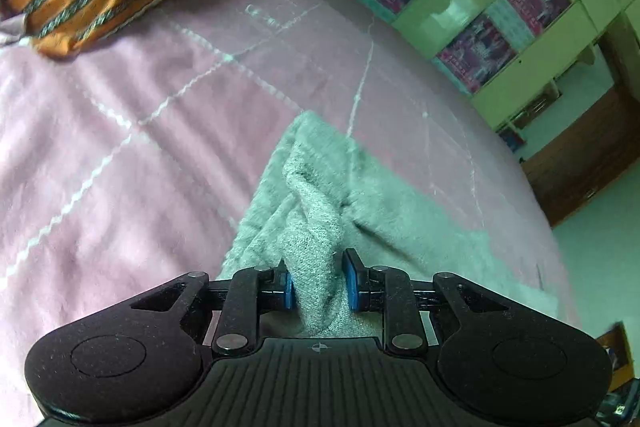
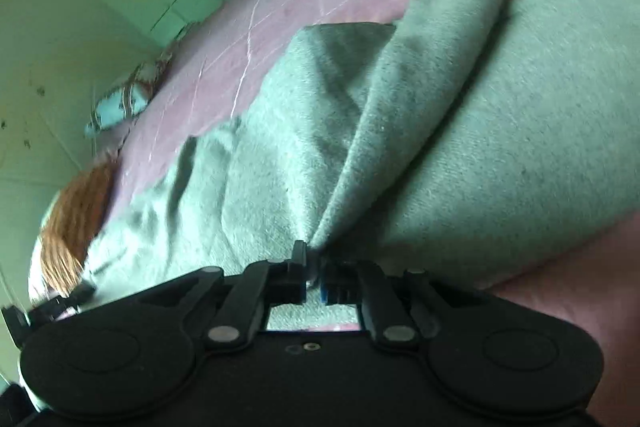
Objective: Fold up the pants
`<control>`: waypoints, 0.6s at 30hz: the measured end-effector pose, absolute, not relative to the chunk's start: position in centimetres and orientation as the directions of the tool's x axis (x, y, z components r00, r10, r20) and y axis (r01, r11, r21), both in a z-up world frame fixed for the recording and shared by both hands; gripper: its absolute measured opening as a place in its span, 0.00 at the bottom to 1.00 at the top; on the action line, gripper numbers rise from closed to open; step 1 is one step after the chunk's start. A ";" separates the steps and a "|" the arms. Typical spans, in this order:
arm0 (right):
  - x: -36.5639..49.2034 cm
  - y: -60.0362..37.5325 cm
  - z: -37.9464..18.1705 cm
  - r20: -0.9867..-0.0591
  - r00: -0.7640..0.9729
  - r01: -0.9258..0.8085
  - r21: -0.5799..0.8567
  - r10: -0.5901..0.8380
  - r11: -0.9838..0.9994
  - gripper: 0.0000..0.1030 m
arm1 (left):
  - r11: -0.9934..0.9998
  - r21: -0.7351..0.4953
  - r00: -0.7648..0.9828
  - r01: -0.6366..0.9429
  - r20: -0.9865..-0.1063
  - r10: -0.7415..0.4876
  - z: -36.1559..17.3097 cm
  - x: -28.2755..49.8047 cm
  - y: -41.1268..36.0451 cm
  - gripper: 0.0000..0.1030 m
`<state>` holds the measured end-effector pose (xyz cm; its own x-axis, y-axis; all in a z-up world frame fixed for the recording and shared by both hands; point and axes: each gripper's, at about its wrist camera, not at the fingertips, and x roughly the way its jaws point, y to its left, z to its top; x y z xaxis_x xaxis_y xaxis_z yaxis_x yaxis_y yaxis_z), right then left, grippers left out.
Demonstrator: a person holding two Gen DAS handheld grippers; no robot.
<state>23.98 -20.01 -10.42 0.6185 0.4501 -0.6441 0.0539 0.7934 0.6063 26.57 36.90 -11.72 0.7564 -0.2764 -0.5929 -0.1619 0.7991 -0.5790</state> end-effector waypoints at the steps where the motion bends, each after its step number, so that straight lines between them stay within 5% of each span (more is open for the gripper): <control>1: 23.8 -20.0 -9.9 -0.634 0.629 0.040 0.606 0.451 0.795 0.00 | 0.802 -0.581 0.773 -0.141 -0.571 -0.277 -11.0 26.4 36.7 0.24; 5: 23.5 -19.8 -9.3 -0.633 0.634 0.007 0.579 0.444 0.815 0.00 | 0.871 -0.465 0.728 -0.157 -0.650 -0.216 -10.7 27.6 35.5 0.24; 9: 23.7 -19.8 -10.7 -0.659 0.607 0.030 0.579 0.445 0.815 0.00 | 0.850 -0.489 0.736 -0.194 -0.646 -0.204 -10.3 27.3 35.7 0.28; 12: 22.7 -20.4 -9.2 -0.639 0.640 0.020 0.570 0.428 0.821 0.13 | 0.857 -0.460 0.757 -0.232 -0.639 -0.139 -9.3 24.7 35.4 0.47; 15: 21.2 -21.9 -7.7 -0.607 0.681 0.003 0.563 0.411 0.826 0.13 | 0.880 -0.373 0.769 -0.295 -0.639 -0.013 -8.1 22.2 34.1 0.75; 18: 20.3 -23.8 -6.8 -0.592 0.717 0.007 0.534 0.369 0.845 0.13 | 0.925 -0.257 0.772 -0.282 -0.632 0.060 -6.8 21.4 30.3 0.76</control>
